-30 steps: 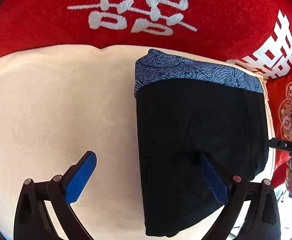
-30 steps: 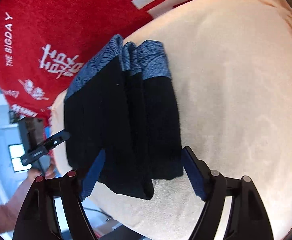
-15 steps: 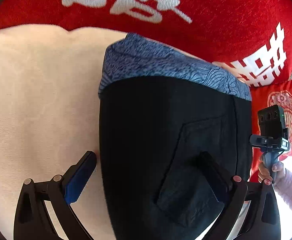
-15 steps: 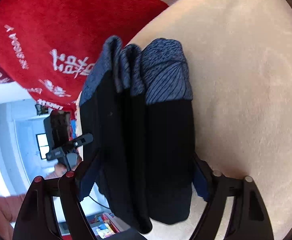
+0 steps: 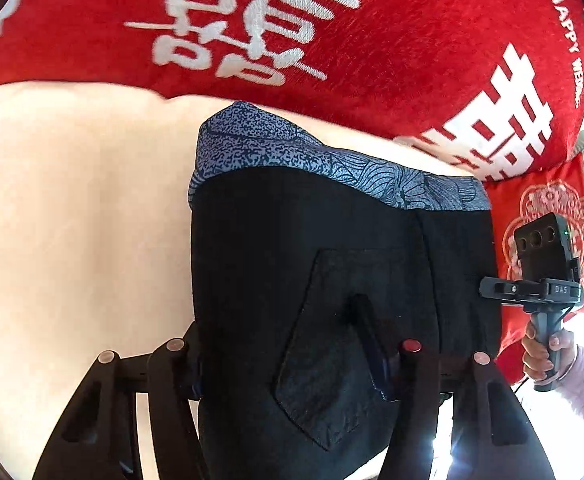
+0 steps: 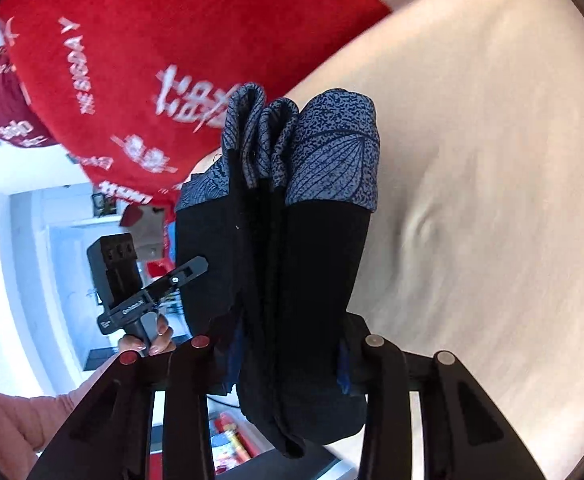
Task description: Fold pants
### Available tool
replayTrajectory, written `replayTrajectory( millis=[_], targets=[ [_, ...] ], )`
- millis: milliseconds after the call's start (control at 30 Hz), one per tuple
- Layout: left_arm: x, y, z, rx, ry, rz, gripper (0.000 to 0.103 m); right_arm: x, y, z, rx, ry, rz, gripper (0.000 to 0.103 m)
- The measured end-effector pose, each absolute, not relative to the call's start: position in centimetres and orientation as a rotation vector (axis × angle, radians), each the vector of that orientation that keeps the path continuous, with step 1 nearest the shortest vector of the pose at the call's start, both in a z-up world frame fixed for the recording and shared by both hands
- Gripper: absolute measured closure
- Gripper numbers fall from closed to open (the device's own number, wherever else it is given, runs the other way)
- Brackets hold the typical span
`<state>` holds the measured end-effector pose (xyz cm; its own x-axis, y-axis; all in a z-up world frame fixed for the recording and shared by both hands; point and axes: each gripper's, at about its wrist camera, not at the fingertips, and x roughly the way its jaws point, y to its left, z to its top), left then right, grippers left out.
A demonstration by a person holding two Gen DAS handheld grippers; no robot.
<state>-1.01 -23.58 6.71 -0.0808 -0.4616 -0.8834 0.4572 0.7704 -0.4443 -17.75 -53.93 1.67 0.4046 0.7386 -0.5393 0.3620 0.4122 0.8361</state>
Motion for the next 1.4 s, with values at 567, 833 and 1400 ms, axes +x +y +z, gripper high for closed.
replayTrajectory(
  millis=[567,833,1400],
  targets=[
    [-6.2,-16.8,2.2,0.114,1.496,-0.601,0.0,-22.9,-47.0,0.1,1.016,1.335,0.077,0.03],
    [-9.9,-18.6,8.0,0.374,1.316,-0.475,0.0,-23.6,-44.5,7.4,0.773,1.344,-0.257,0.014],
    [-16.4,-17.8,17.8,0.428,1.341,-0.424,0.0,-24.9,-33.6,17.4,0.42,1.409,-0.379,0.003]
  ],
)
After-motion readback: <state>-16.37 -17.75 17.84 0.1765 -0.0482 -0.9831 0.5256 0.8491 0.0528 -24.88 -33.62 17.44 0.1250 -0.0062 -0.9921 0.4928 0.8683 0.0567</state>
